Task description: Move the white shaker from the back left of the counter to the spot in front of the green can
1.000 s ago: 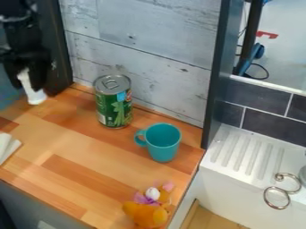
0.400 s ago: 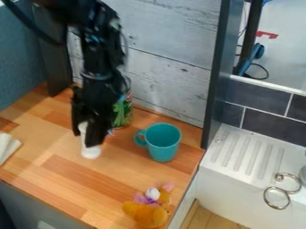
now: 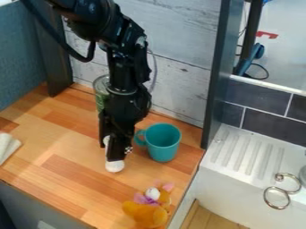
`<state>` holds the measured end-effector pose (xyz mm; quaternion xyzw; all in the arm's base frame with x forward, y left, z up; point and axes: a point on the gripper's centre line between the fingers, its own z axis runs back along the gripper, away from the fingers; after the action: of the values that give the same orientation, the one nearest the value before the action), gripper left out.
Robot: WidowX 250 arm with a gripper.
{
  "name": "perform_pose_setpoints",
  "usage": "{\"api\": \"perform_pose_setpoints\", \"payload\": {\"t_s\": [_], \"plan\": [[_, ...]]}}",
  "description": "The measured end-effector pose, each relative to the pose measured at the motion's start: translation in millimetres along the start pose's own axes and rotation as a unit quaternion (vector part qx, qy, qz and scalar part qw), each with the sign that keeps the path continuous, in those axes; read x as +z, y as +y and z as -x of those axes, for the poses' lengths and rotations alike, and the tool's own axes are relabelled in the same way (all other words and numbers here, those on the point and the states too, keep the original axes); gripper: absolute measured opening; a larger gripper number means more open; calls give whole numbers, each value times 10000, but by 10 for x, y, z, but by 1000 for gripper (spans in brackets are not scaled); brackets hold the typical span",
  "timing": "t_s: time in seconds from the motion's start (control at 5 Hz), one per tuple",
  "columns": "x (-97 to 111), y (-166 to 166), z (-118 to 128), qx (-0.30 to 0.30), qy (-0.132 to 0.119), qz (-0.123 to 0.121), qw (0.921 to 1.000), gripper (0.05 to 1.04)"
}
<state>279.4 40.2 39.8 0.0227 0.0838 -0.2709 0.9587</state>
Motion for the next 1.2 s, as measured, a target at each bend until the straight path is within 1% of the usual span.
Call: {"api": "perform_pose_setpoints", "payload": {"t_s": [0.2, 0.4, 0.6, 0.8, 1.0, 1.2], "plan": [[-85, 34, -62, -155, -20, -13, 9999, 594], [-88, 50, -69, -183, -47, -70, 9998, 594], [-119, 39, -44, -139, -143, -178, 9996, 651], [-140, -36, 28, -51, -173, -133, 9997, 945], [245, -35, 59, 272, -741, -382, 9961, 1009], [383, 32, 248, 728, -768, -388, 9936, 1004]]}}
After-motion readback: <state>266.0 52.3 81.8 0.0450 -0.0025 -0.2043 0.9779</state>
